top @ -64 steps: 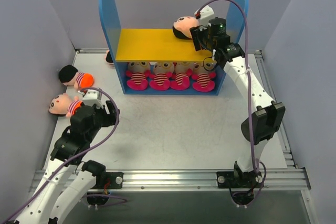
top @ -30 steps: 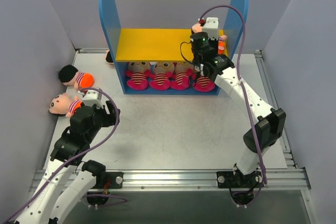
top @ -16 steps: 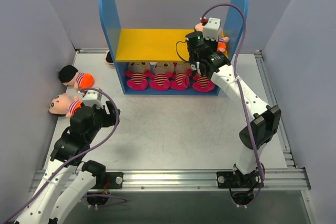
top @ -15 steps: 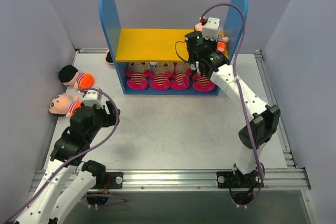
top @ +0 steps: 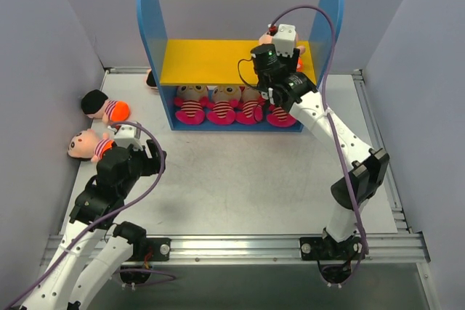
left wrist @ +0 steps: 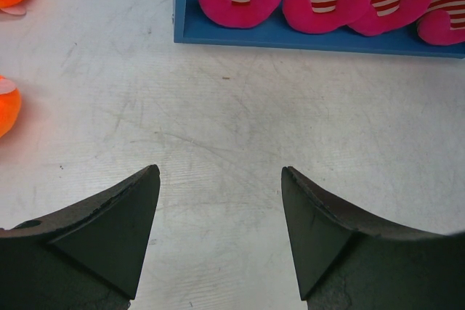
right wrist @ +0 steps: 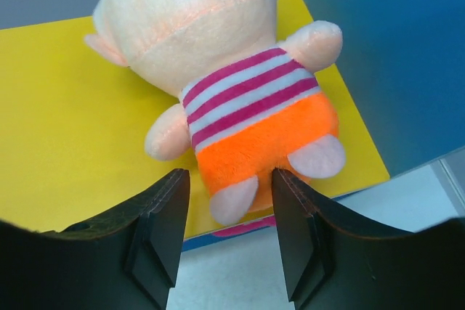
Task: Place and organize the stuffed toys onto the shelf
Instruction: Adjust the position of the stuffed toy
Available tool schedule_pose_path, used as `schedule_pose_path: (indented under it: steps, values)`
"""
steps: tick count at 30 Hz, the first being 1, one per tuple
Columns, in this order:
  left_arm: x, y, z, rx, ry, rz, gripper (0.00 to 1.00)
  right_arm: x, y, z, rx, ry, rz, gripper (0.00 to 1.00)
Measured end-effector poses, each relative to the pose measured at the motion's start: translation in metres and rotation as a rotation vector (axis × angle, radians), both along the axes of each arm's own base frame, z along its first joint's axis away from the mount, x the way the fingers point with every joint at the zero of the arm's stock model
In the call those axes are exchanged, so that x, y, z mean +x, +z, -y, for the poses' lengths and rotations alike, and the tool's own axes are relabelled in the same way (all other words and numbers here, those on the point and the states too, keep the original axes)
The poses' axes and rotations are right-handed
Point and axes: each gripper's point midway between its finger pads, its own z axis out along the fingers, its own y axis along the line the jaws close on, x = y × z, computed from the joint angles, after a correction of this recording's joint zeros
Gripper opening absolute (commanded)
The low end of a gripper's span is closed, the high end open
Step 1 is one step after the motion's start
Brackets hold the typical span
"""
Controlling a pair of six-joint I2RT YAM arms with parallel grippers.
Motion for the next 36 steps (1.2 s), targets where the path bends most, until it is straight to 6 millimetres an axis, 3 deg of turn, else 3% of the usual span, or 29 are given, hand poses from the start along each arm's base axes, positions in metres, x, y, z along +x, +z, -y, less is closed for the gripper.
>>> schedule_pose_path:
  steps: [4, 8, 11, 15, 20, 29, 36]
  values:
    - [0.0, 0.0, 0.0, 0.0, 0.0, 0.0, 0.76, -0.008, 0.018, -0.013, 0.061, 0.123, 0.016, 0.49]
    - [0.0, 0.0, -0.001, 0.0, 0.002, 0.0, 0.76, -0.024, 0.044, -0.012, 0.079, 0.225, 0.049, 0.5]
    - [0.0, 0.0, 0.0, -0.001, 0.001, -0.001, 0.76, -0.028, 0.066, -0.002, 0.071, 0.278, 0.084, 0.5]
    - [0.0, 0.0, 0.0, -0.002, -0.002, -0.001, 0.76, -0.02, 0.08, 0.028, 0.053, 0.287, 0.114, 0.5]
    - [0.0, 0.0, 0.0, -0.002, -0.002, -0.001, 0.76, -0.007, 0.076, 0.049, 0.006, 0.31, 0.097, 0.46]
    - [0.0, -0.001, 0.0, -0.002, -0.003, -0.006, 0.76, 0.017, 0.047, 0.027, -0.028, 0.42, 0.043, 0.44]
    - [0.0, -0.001, 0.001, -0.003, -0.007, -0.007, 0.76, 0.035, 0.016, 0.024, -0.053, 0.411, 0.001, 0.43]
